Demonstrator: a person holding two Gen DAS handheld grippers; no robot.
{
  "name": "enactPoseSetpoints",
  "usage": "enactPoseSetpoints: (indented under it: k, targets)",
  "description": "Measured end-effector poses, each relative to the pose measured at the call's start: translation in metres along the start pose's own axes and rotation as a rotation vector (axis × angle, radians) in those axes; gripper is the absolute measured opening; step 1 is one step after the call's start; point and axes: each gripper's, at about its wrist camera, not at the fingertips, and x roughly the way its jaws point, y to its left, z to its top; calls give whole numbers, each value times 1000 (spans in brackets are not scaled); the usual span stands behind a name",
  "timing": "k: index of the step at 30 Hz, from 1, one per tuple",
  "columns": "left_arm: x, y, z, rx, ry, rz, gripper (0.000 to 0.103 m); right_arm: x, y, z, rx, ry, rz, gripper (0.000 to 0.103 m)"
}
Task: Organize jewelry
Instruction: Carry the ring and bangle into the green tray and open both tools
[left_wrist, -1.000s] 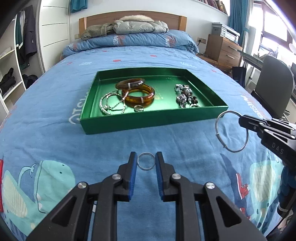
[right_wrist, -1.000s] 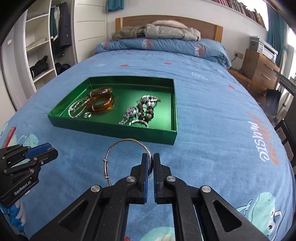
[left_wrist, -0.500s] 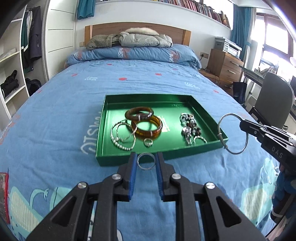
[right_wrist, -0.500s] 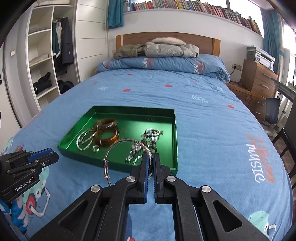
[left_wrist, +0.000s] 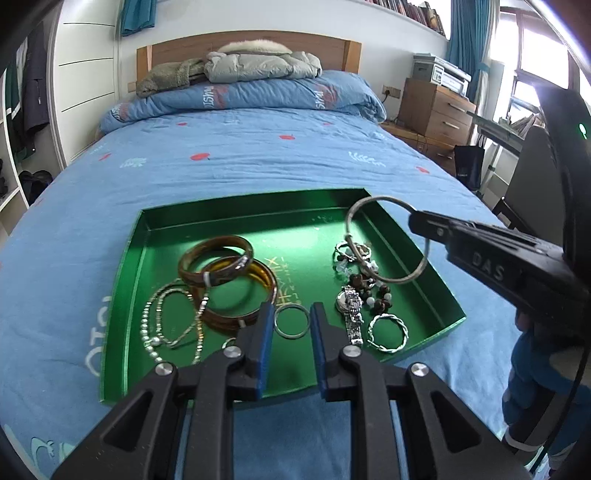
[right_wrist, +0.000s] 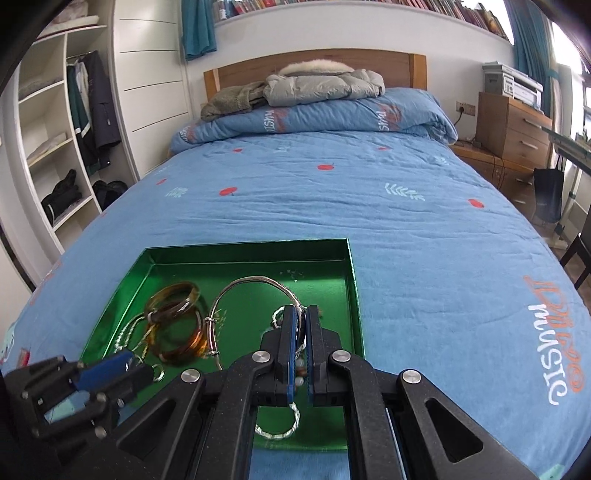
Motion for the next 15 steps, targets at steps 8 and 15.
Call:
enactPoseSetpoints:
  k: [8, 15]
  targets:
    - [40, -5, -1, -3, 51, 4, 18, 49, -5, -1, 55, 80, 6, 5]
    - [54, -3, -8, -3, 59, -1, 19, 76, -4, -8, 56, 161, -14, 4]
